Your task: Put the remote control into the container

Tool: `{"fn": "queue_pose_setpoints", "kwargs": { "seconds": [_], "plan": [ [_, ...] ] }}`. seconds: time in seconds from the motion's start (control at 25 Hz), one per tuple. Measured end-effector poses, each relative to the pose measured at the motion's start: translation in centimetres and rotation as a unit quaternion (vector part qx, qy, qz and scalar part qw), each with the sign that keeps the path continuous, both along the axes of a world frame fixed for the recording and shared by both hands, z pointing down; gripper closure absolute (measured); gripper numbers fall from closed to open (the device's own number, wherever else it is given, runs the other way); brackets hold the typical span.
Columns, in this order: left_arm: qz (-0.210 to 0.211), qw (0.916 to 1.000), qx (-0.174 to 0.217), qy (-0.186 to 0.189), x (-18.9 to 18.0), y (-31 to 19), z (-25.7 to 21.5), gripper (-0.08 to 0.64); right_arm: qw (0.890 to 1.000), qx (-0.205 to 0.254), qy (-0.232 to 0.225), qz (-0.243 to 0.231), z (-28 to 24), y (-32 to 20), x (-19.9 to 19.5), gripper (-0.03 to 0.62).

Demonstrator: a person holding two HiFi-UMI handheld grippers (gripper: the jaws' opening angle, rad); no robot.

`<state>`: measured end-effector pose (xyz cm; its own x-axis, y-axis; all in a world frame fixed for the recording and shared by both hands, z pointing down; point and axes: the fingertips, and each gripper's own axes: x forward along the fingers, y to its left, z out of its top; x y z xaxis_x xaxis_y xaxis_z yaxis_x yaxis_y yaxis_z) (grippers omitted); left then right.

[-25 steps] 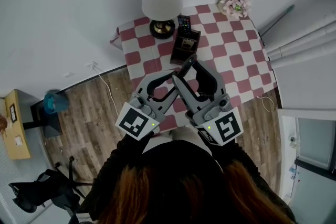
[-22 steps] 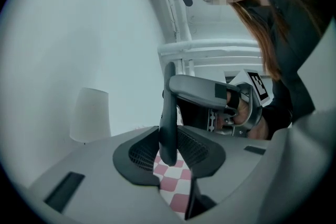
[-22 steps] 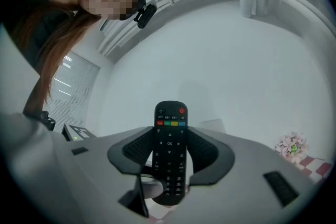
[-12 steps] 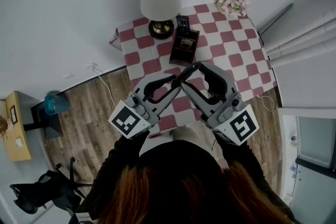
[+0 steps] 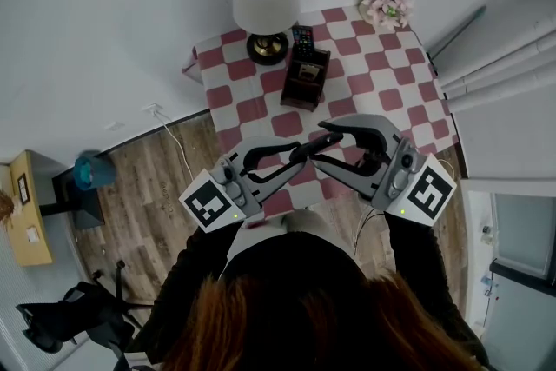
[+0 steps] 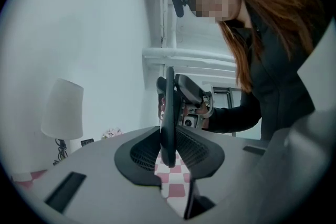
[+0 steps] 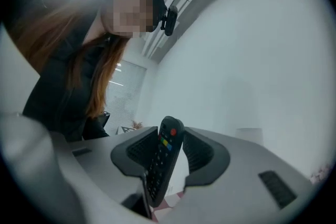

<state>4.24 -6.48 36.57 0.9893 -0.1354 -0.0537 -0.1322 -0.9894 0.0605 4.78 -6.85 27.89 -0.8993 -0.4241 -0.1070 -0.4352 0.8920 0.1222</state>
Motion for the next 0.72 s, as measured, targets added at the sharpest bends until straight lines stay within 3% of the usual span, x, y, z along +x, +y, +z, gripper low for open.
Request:
{"fn": "queue_pose_setpoints", "kwargs": {
  "seconds": [0.16, 0.36, 0.72],
  "plan": [
    [-0.009, 1.0, 0.003, -0.002, -0.1, -0.2, 0.1, 0.466, 1.0, 0.008, 0.011, -0.001, 0.0, 0.2, 0.1, 0.485],
    [-0.072, 0.9973, 0.014, -0.012, -0.7, -1.9, 0.5, 0.466, 1.0, 0.014, 0.024, 0.011, 0.7, -0.2, 0.1, 0.525],
    [-0.167, 0.9832, 0.041, -0.061, -1.7, -3.7, 1.1, 0.466, 0.999, 0.005, 0.023, 0.029, 2.6, -2.1, 1.0, 0.525]
  ]
}}
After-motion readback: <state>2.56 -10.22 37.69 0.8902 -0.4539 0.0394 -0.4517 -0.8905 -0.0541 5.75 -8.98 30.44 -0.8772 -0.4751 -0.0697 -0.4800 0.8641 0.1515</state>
